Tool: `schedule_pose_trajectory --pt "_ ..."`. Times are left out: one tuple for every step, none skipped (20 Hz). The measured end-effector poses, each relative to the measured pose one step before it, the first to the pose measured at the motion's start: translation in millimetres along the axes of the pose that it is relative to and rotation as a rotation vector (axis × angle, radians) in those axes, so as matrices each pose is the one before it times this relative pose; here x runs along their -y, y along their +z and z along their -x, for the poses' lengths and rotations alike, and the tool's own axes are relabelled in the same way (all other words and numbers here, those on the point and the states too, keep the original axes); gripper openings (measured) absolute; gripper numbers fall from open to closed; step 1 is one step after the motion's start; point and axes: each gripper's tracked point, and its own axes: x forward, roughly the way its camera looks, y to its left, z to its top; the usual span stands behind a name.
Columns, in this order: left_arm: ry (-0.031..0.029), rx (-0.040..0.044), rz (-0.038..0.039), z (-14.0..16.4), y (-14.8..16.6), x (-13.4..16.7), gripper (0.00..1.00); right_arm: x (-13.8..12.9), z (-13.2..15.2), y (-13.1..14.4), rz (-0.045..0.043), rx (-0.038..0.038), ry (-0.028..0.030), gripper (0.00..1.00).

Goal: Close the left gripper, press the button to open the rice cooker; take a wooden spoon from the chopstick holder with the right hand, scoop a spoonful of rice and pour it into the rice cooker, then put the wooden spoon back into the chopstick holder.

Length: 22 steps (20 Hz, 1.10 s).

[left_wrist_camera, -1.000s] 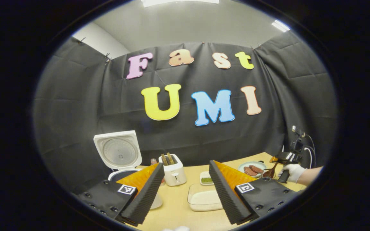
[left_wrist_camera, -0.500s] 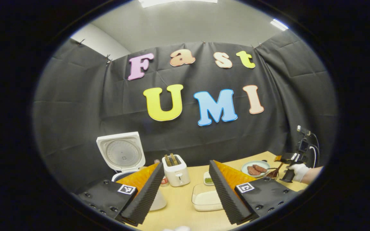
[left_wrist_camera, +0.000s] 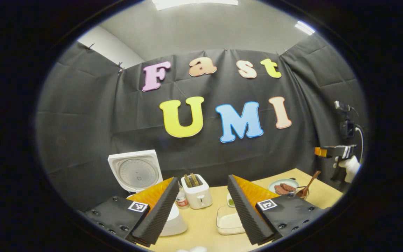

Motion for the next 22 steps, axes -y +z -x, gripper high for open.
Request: schedule_pose_trajectory --pt "0.00417 0.00411 -0.00382 -3.34 2.29 -4.51 0.96 -14.14 11.70 17.09 0.00968 0.02610 0.02321 0.98" --pt "-0.00024 0.00615 0.00159 -3.30 3.05 -2.89 0.96 -12.42 10.96 13.84 0.01237 0.02204 0.02432 0.98" --pt "0.00012 0.00322 0.00693 -3.16 0.82 -3.05 0.96 -15.45 11.22 13.27 0.02019 0.02647 0.02393 0.98" --pt "-0.00011 0.00049 0.00444 -3.05 0.55 -3.23 0.96 -11.78 12.60 12.70 0.02772 0.02315 0.02338 0.97" --pt "0.00875 0.00333 0.00325 -3.54 2.22 -5.11 0.97 -12.41 12.20 8.20 0.03067 0.01686 0.01341 0.97" --pt "0.00533 0.00061 0.00371 -3.34 0.88 -4.97 0.97 -12.45 11.94 5.20 0.02306 0.00520 0.02065 0.98" --pt "0.00044 0.00073 0.00802 -4.16 1.44 -3.50 0.97 -13.45 11.58 2.53 0.00361 0.00204 0.02365 0.97" --pt "0.00217 0.00051 0.00584 -4.90 1.56 -4.69 0.99 -15.63 9.64 0.94 -0.00902 -0.00236 0.02965 0.97" --pt "0.01117 0.00376 0.00436 -3.34 2.97 -7.95 0.99 -15.23 7.43 -0.52 -0.00450 -0.00692 0.02708 0.97" --pt "0.01151 0.00966 0.00383 -3.77 4.97 -8.80 0.99 -11.35 8.79 -4.29 0.00876 -0.00926 0.01887 0.93" --pt "0.01050 0.00799 0.00488 -5.05 6.19 -8.54 0.99 -8.37 4.08 -1.47 0.00739 -0.00529 0.01454 0.98" --pt "0.00729 0.00614 0.00859 -5.91 2.10 -7.85 0.99 -9.12 6.39 -2.80 -0.01114 -0.01132 0.01705 0.97" --pt "0.00515 0.00449 0.00995 -5.45 4.53 -6.76 0.99 -8.43 1.41 0.93 -0.00452 -0.00194 0.01803 0.98" --pt "0.01066 0.00502 0.00627 -7.48 4.16 -9.00 0.99 -2.39 -0.83 -5.07 -0.00317 -0.01688 0.00602 0.97" --pt "0.01094 0.01135 0.00127 -8.66 6.24 -9.94 0.99 -5.50 0.68 -2.73 -0.01016 -0.01613 0.01101 0.98" --pt "0.01432 0.01465 -0.00339 -10.51 6.85 -10.00 0.99 -4.30 -0.34 -1.99 -0.00249 -0.00973 0.00645 0.98" --pt "0.01016 0.02205 -0.00989 -9.92 10.47 -11.42 0.99 1.41 -2.54 -0.33 0.00263 -0.00467 -0.00298 0.98" --pt "0.02173 0.01807 -0.01406 -15.37 8.30 -14.36 0.99 0.68 -0.51 -1.37 0.00391 -0.00941 0.00039 0.98" --pt "0.02801 0.01428 -0.01316 -16.52 6.84 -16.27 0.98 -1.63 0.07 -2.28 0.00158 -0.01225 0.00238 0.98" --pt "0.02408 0.00625 -0.00693 -18.06 6.53 -12.38 0.98 -1.56 -1.06 -1.97 -0.00233 -0.01424 0.00548 0.98" --pt "0.02135 0.01491 0.00546 -18.86 7.21 -13.85 0.98 -1.93 -1.59 -3.79 -0.00534 -0.01378 0.00210 1.00" --pt "0.01994 0.00243 0.01240 -18.24 2.06 -10.39 0.98 -2.21 -0.84 -1.80 -0.00353 -0.00612 -0.00044 0.98"
